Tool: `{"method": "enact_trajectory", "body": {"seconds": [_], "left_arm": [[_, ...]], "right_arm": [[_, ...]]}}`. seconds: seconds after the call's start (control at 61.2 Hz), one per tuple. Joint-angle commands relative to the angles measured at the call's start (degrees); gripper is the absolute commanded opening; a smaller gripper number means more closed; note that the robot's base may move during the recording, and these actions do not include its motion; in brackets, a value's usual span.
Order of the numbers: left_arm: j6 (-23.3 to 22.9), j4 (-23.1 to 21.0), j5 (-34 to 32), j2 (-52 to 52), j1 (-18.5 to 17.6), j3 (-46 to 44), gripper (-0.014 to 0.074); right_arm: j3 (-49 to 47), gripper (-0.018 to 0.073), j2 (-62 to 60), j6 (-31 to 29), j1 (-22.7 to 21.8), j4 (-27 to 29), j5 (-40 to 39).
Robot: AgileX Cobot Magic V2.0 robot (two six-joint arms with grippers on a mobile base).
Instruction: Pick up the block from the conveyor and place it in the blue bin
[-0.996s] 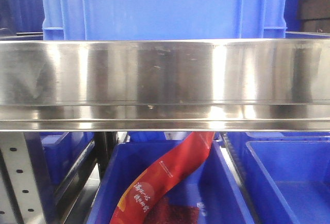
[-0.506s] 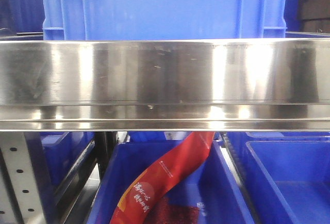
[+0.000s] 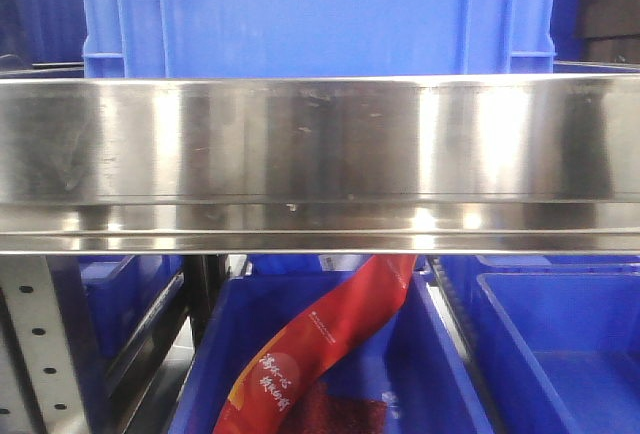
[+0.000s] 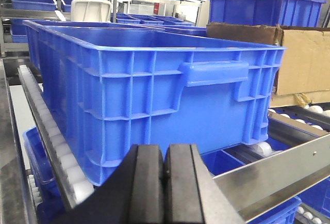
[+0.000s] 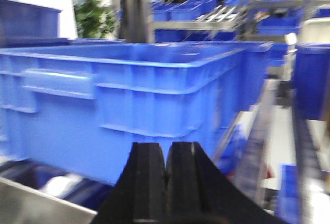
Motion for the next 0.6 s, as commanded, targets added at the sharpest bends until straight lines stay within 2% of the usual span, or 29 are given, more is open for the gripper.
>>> {"method": "enact_trajectory", "body": {"seconds": [0.0, 0.114, 0.245, 0.327, 0.588], "left_arm": [[0.1, -0.4, -1.1, -0.5, 0.0, 0.0, -0.0111], [0.1, -0.4, -1.1, -0.5, 0.0, 0.0, -0.0111], [0.1, -0.4, -1.1, -0.5, 0.0, 0.0, -0.0111], [0.1, -0.4, -1.1, -0.5, 0.0, 0.0, -0.0111], [0.1, -0.4, -1.2, -0.5, 0.0, 0.0, -0.0111]], "right_arm": [[3.4, -0.0162, -3.5, -0.4, -5.0, -0.5, -1.1], [9.9, -0.0162, -9.9, -0.4, -12.9, -0.5, -1.3], [16.1, -0.0162, -16.2, -0.4, -17.9, -0.5, -2.6], [19.0, -0.0162, -18.6, -0.4, -19.0, -0.5, -2.7], [19.1, -0.0162, -18.6, -0.4, -19.2, -0.5, -4.0]]}}
